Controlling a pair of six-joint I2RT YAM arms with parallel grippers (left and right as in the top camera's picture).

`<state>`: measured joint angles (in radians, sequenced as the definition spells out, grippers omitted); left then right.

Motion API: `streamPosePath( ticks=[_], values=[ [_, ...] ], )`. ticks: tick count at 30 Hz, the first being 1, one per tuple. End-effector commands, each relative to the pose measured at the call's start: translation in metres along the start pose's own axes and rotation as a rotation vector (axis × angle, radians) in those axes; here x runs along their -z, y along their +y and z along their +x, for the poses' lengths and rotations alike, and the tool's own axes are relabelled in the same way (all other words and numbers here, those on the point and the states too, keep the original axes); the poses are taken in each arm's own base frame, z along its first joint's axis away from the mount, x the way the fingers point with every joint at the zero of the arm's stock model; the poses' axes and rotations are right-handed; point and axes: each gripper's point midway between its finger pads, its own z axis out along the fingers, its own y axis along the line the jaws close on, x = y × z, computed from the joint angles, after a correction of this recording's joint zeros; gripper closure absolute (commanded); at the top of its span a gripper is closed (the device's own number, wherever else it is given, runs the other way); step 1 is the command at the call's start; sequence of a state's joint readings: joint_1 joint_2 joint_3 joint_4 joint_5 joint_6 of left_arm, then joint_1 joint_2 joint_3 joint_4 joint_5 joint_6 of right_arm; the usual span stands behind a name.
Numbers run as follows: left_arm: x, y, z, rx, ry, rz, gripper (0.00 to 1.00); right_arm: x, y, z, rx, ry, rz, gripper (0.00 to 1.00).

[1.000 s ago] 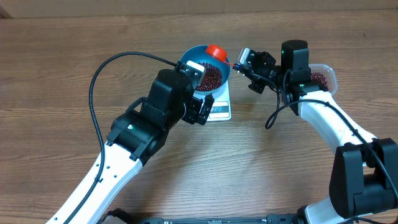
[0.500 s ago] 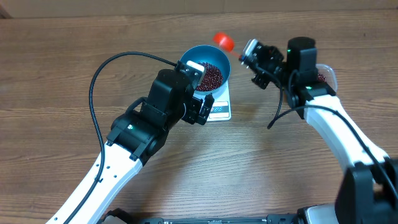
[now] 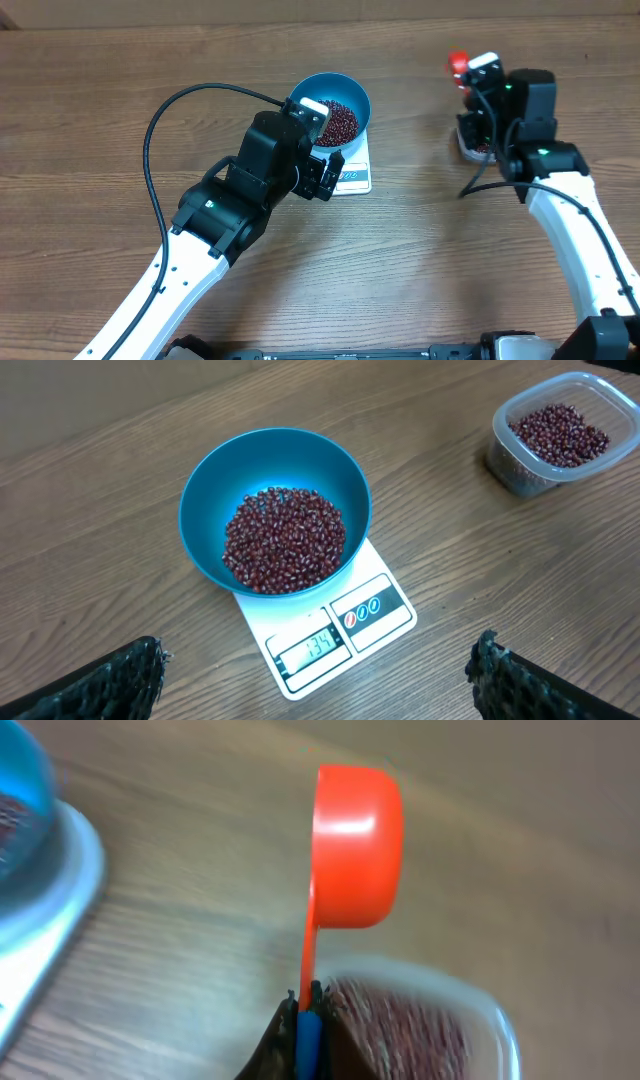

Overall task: Scoop item into bowl and weigh 150g on scale
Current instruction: 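Return the empty scoop with the right gripper to the bean tub, then dip and drag the red scoop through the beans with the right gripper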

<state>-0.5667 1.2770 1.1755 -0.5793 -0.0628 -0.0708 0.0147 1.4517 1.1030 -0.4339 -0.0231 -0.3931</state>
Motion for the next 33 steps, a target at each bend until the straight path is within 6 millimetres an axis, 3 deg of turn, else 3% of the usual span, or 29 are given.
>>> streamPosePath(
  ticks=[1,7,12,18,33],
  values=[
    [0.003,-0.001,-0.009,-0.008,-0.018,0.009,0.01,0.012,-0.037,0.016,-0.161,0.047,0.108,0.96],
    [0.003,-0.001,-0.009,-0.008,-0.018,0.009,0.0,0.013,-0.051,0.053,-0.211,0.17,0.117,0.96],
    [0.003,-0.001,-0.009,-0.008,-0.018,0.009,0.0,0.001,-0.042,0.088,-0.232,0.309,0.071,0.96],
    [0.003,-0.001,-0.009,-0.008,-0.018,0.009,0.0,-0.015,-0.03,0.117,-0.241,0.423,0.026,0.96],
    [0.002,-0.001,-0.009,-0.008,-0.018,0.009,0.0,-0.022,-0.038,0.114,-0.229,0.406,0.058,0.96]
  ],
)
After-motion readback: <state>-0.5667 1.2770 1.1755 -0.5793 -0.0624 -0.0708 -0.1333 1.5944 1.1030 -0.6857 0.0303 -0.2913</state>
